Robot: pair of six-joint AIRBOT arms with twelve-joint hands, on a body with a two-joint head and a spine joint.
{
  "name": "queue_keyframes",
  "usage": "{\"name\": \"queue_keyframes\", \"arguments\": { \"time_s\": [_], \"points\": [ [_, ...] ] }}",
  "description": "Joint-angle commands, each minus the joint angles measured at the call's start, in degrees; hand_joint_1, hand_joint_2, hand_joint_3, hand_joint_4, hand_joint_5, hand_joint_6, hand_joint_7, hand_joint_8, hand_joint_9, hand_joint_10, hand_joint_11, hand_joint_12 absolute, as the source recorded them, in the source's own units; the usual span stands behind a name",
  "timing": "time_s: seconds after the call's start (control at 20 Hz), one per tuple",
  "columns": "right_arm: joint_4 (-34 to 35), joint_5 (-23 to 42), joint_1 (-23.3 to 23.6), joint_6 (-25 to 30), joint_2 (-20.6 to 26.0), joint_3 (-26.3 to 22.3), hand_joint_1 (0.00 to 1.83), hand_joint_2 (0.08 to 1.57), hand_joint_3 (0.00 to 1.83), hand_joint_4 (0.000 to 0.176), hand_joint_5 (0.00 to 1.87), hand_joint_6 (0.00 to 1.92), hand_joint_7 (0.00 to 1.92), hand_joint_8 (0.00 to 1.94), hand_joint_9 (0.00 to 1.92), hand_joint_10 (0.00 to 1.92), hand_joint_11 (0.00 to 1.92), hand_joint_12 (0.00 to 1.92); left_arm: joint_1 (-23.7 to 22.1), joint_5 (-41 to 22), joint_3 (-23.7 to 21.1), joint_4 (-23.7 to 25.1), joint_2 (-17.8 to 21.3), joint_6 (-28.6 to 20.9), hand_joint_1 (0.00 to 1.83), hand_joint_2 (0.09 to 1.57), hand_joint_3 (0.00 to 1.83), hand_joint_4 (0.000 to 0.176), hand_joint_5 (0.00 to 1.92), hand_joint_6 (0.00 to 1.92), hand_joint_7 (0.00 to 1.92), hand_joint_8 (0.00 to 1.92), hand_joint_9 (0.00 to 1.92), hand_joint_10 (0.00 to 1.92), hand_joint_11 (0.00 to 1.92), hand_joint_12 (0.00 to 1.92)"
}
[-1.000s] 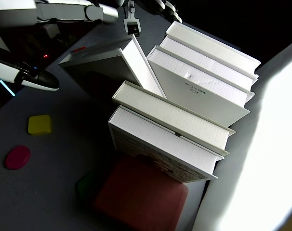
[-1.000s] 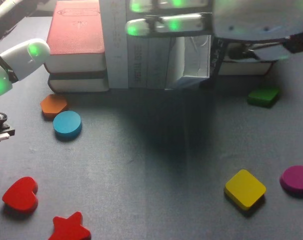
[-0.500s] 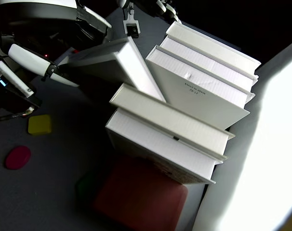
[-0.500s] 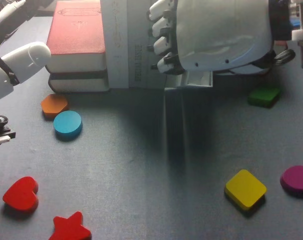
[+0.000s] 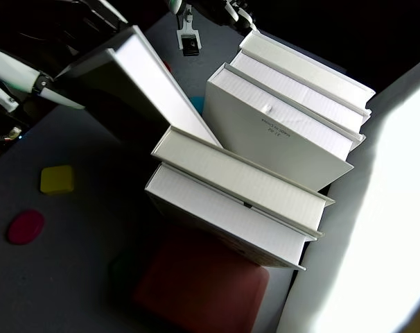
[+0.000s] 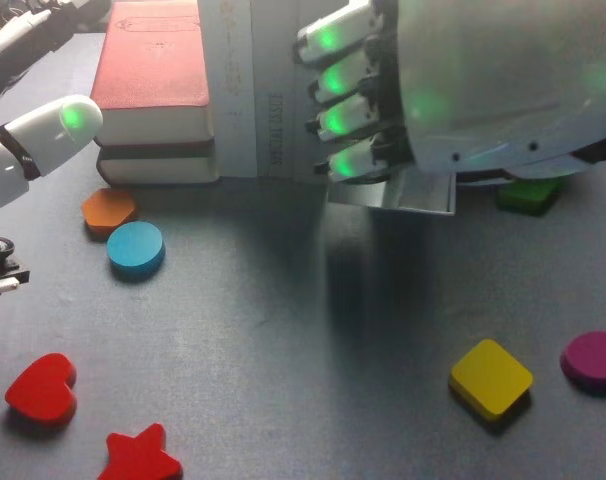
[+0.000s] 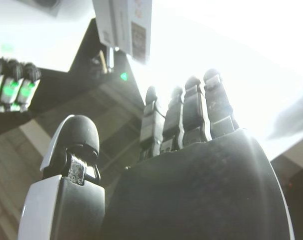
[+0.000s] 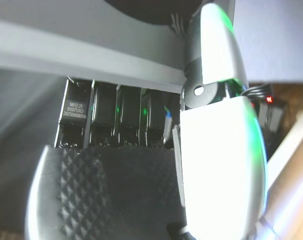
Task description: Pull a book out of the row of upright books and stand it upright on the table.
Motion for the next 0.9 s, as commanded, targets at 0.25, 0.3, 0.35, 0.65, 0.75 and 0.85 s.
{"name": "queue_keyframes", "arguments": {
  "time_s": [0.25, 0.3, 0.35, 0.65, 0.75, 0.85],
  "points": [
    [5.6, 4.2, 2.6, -0.5, 2.6, -1.8, 1.24, 1.17, 0.00, 0.000, 1.02, 0.77, 0.78, 1.53, 0.59, 1.64, 0.25, 1.92, -0.1, -7.1, 0.4, -1.5, -0.3, -0.4, 0.19, 1.37, 0.00, 0.093, 0.16, 0.00, 0.01, 0.00, 0.00, 0.00, 0.00, 0.00],
    [5.8, 5.0, 2.8, -0.2, 3.0, -1.9, 1.24, 1.17, 0.00, 0.000, 1.02, 0.77, 0.78, 1.53, 0.59, 1.64, 0.25, 1.92, -0.1, -7.1, 0.4, -1.6, -0.3, -0.4, 0.19, 1.37, 0.00, 0.094, 0.16, 0.00, 0.01, 0.00, 0.00, 0.00, 0.00, 0.00],
    [6.0, 5.6, 3.1, 0.1, 3.3, -2.0, 1.24, 1.17, 0.00, 0.000, 1.02, 0.77, 0.78, 1.53, 0.59, 1.64, 0.25, 1.92, -0.1, -7.1, 0.4, -1.6, -0.3, -0.4, 0.17, 1.37, 0.00, 0.098, 0.16, 0.00, 0.01, 0.00, 0.00, 0.00, 0.00, 0.00],
    [7.1, 12.1, 5.1, 4.6, 5.6, -2.4, 1.24, 1.17, 0.00, 0.000, 1.02, 0.76, 0.78, 1.53, 0.59, 1.64, 0.25, 1.92, -0.1, -7.1, 0.5, -1.6, -0.5, -0.4, 0.21, 1.36, 0.00, 0.085, 0.17, 0.01, 0.01, 0.00, 0.00, 0.00, 0.00, 0.00],
    [6.8, 11.9, 5.3, 5.1, 5.3, -2.0, 1.24, 1.17, 0.00, 0.000, 1.02, 0.76, 0.78, 1.53, 0.59, 1.64, 0.25, 1.92, -0.2, -7.0, 0.5, -1.6, -0.6, -0.4, 0.23, 1.36, 0.00, 0.075, 0.18, 0.01, 0.01, 0.00, 0.00, 0.00, 0.00, 0.00],
    [5.5, 10.9, 5.3, 7.4, 4.1, -0.7, 1.24, 1.17, 0.00, 0.000, 1.02, 0.76, 0.78, 1.53, 0.59, 1.64, 0.25, 1.92, -0.3, -6.9, 0.7, -1.6, -0.8, -0.5, 0.22, 1.36, 0.00, 0.071, 0.18, 0.01, 0.02, 0.00, 0.00, 0.00, 0.00, 0.00]
  ]
}}
